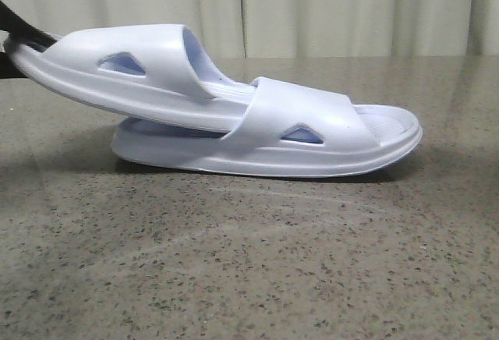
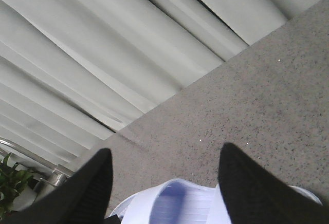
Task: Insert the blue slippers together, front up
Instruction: 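Open the right gripper and lower the left-held slipper onto it, then open the left gripper to release the upper slipper's heel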
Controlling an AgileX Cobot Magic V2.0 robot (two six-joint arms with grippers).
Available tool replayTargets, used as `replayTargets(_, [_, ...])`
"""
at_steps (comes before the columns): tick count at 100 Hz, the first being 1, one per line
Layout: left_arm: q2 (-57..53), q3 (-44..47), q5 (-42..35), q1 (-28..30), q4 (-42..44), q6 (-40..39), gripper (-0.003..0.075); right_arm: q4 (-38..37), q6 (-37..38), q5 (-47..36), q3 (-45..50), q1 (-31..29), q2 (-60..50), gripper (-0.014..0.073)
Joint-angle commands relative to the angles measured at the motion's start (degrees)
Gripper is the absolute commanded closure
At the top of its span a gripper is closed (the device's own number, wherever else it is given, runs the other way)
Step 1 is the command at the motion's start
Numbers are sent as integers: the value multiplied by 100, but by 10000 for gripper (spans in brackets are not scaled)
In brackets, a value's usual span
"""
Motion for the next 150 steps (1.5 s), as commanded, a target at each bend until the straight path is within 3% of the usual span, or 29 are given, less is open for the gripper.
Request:
replayTargets(1, [-78, -134, 198, -60, -244, 21, 471, -85, -65, -504, -154, -32, 12, 207])
replayTargets(15, [-78, -134, 198, -60, -234, 21, 384, -85, -65, -504, -154, -32, 12, 207])
replayTargets(55, [-91, -134, 58, -60, 188, 37, 228, -95, -65, -504, -154, -32, 12, 207])
replayTargets(88, [-914, -134, -1146, -47, 534, 864, 221, -141, -65, -493, -154, -32, 12, 207])
replayTargets(112, [-1742, -134, -2224, -47, 1845, 1135, 221, -339, -65, -493, -154, -32, 12, 207])
replayTargets(124, [-1963, -134, -2440, -47, 2506, 1478, 221, -451, -147, -504, -154, -32, 12, 207])
replayTargets(150, [-2052, -122, -2678, -47, 2582, 2702, 221, -716, -829, -493, -154, -564, 12, 207])
